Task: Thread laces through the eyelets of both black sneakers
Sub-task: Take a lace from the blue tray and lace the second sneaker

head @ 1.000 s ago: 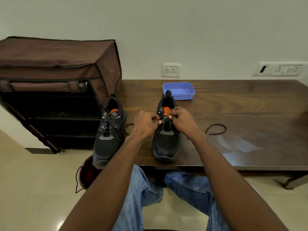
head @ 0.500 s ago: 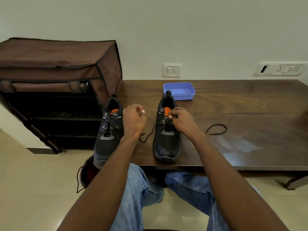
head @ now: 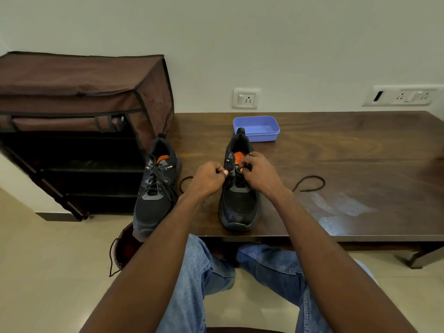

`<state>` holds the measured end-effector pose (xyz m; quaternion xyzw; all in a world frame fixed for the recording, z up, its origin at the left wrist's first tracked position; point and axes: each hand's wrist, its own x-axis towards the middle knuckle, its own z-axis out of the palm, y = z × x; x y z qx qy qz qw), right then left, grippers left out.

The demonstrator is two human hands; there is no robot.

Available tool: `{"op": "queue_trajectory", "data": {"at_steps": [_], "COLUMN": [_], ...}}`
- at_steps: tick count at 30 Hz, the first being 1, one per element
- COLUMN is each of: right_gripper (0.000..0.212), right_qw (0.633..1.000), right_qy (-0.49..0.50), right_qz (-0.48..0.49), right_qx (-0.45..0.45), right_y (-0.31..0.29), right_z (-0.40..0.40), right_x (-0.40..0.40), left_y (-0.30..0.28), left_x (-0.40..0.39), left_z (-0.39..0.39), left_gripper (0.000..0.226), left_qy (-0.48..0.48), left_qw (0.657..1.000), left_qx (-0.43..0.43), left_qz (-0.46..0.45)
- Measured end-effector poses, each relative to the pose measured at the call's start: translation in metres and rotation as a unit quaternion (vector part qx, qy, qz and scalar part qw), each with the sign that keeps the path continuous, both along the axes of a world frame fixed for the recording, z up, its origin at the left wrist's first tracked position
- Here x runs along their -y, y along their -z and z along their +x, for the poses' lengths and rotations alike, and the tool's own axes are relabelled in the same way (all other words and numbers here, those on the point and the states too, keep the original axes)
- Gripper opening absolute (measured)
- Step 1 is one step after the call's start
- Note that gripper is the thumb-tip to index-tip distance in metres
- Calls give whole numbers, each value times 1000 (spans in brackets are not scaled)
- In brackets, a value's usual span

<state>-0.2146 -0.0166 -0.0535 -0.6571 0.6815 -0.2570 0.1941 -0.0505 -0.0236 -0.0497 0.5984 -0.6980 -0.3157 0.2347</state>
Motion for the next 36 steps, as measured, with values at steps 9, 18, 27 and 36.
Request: {"op": "queue_trajectory", "data": {"at_steps": [9, 18, 27, 36], "right_gripper": [38, 15, 29, 9], "right_qw": [992, 981, 783, 913], "right_qy": [-3, 29, -163, 33], "right_qz": [124, 156, 104, -14], "right_qx": [30, 113, 591, 407], "right_y": [-8, -22, -62, -55], "right_z": [-21, -26, -49, -39], "right_x": [-7, -19, -47, -39], "left_y": [4, 3, -17, -17], "left_x": [-1, -2, -7, -13], "left_z": [12, 24, 3, 4], "left_gripper": [25, 25, 13, 12], "left_qy": [-43, -187, 40, 229], "left_qw": [999, 962, 917, 812], "left_qx": [-15, 166, -367, -419], "left_qz": [-16, -106, 152, 335]}}
